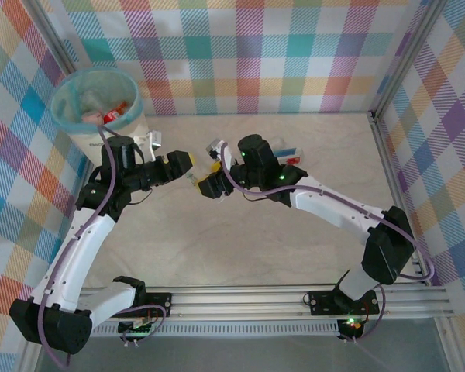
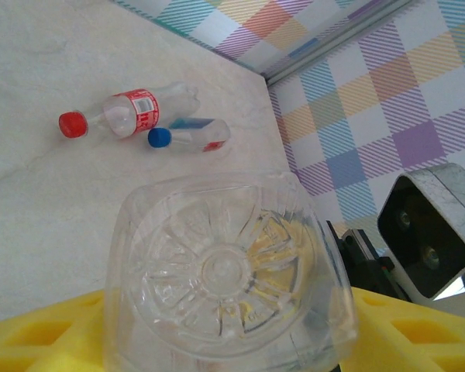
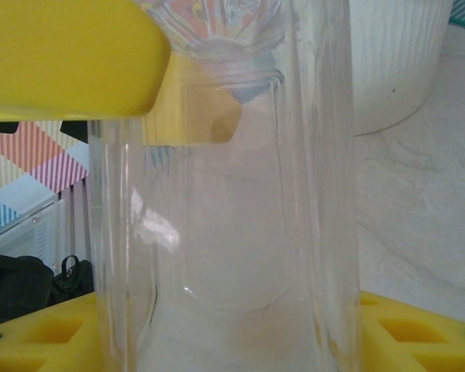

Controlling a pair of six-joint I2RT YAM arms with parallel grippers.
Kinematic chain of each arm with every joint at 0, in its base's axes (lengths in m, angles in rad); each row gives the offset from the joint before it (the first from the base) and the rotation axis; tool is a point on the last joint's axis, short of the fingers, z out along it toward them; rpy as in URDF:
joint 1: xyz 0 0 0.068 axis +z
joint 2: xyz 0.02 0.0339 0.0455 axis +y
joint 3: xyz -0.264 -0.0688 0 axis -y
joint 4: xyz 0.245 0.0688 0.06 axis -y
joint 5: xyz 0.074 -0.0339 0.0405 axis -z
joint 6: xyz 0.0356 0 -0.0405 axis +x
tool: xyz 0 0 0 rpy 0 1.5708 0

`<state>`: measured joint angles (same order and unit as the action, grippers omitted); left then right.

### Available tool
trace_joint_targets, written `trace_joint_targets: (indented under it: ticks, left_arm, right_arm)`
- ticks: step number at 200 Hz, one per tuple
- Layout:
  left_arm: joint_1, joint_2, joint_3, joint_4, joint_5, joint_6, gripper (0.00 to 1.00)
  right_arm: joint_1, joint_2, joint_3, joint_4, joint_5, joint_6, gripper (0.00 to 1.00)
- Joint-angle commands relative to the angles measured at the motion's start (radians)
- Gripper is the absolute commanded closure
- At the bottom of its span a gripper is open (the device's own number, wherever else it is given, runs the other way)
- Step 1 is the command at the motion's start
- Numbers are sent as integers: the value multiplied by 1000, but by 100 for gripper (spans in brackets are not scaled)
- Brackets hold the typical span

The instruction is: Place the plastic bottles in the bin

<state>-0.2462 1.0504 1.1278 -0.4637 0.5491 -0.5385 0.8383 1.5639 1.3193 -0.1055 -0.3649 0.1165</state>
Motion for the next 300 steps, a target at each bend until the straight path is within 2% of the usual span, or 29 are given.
trace_joint_targets:
  ticks: [1, 44, 75, 105, 142, 168, 185, 218, 250, 276, 300]
  left_arm:
    - [-8, -15, -3, 34, -4, -24, 34]
    - [-9, -34, 24, -4, -48, -11, 44]
    - [-8, -45, 64, -50, -97, -12, 44]
    - [-7, -48, 136, -103, -194, 10, 44]
    - [4, 30, 421, -246, -441, 190, 44]
    - [37, 173, 697, -333, -617, 342, 45]
    - [89, 274, 853, -354, -716, 419, 45]
    - [243, 450, 1047, -328, -806, 464, 46]
    - [361, 604, 1124, -274, -813, 460, 47]
    - [437, 698, 1131, -228, -733, 405, 47]
    - [464, 765, 1131, -188, -689, 390, 47]
  right_arm:
    - [7, -40, -15, 50, -60, -4, 38]
    - [7, -51, -19, 26, -57, -6, 32]
    - [7, -63, -18, 10, -35, 3, 10]
    - [7, -71, -2, -12, -22, 12, 0]
    - [7, -70, 39, -42, -21, 20, 0]
    - [8, -61, 71, -42, -38, 28, 0]
    - [11, -50, 90, -43, -48, 28, 0]
    - [16, -27, 122, -58, -61, 24, 0]
    - [18, -8, 151, -83, -71, 11, 0]
    - [19, 1, 168, -103, -75, 2, 0]
    - [20, 3, 172, -111, -76, -1, 0]
